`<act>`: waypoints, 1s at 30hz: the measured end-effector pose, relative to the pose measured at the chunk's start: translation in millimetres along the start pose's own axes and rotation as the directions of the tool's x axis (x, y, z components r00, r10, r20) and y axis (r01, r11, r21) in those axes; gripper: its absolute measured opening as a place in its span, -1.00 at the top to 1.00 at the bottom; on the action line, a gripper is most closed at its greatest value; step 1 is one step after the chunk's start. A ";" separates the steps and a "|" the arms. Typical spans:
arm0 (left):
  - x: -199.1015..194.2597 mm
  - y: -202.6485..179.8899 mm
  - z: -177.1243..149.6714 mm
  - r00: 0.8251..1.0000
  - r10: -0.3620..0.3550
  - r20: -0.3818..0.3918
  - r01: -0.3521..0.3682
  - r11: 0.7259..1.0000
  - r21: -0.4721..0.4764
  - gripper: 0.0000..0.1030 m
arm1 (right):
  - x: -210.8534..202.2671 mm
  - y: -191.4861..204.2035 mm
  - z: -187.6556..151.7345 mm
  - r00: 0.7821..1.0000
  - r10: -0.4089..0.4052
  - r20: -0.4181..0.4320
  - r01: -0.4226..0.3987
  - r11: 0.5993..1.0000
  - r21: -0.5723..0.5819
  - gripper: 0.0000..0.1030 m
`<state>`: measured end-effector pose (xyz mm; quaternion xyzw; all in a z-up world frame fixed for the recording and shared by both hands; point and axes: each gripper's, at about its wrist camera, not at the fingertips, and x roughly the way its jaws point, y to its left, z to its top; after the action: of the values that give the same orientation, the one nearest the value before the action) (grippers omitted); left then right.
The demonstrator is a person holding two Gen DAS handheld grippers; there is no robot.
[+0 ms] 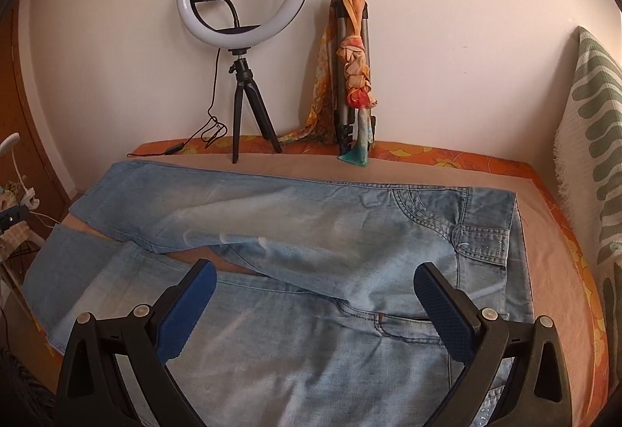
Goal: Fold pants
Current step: 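Move both tools to the jeans leg hem and close the right tool on it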
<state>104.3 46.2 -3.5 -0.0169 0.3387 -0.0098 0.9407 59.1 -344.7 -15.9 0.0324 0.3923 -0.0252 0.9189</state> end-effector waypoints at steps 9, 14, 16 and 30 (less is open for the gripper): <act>45.4 32.4 48.3 0.998 0.047 -0.050 -0.049 0.998 -0.026 -0.82 | 76.5 4.2 62.2 0.992 0.112 -0.053 -0.118 0.985 -0.125 -0.99; 79.8 50.8 69.6 0.994 0.050 -0.094 -0.057 0.995 -0.079 -0.82 | 130.3 15.1 84.7 0.978 0.173 -0.117 -0.194 0.960 -0.203 -0.83; 95.7 54.2 76.1 0.993 0.056 -0.108 -0.065 0.994 -0.085 -0.82 | 154.9 19.6 90.1 0.970 0.184 -0.159 -0.215 0.953 -0.212 -0.76; 209.8 30.3 73.1 0.969 0.037 -0.245 -0.054 0.997 -0.060 -0.67 | 278.8 52.9 112.7 0.919 0.236 -0.314 -0.315 0.921 -0.230 -0.59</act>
<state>312.7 72.1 -82.1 -0.0391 0.4521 0.0210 0.8909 336.7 -306.8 -137.4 -0.0372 0.5095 0.1655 0.8436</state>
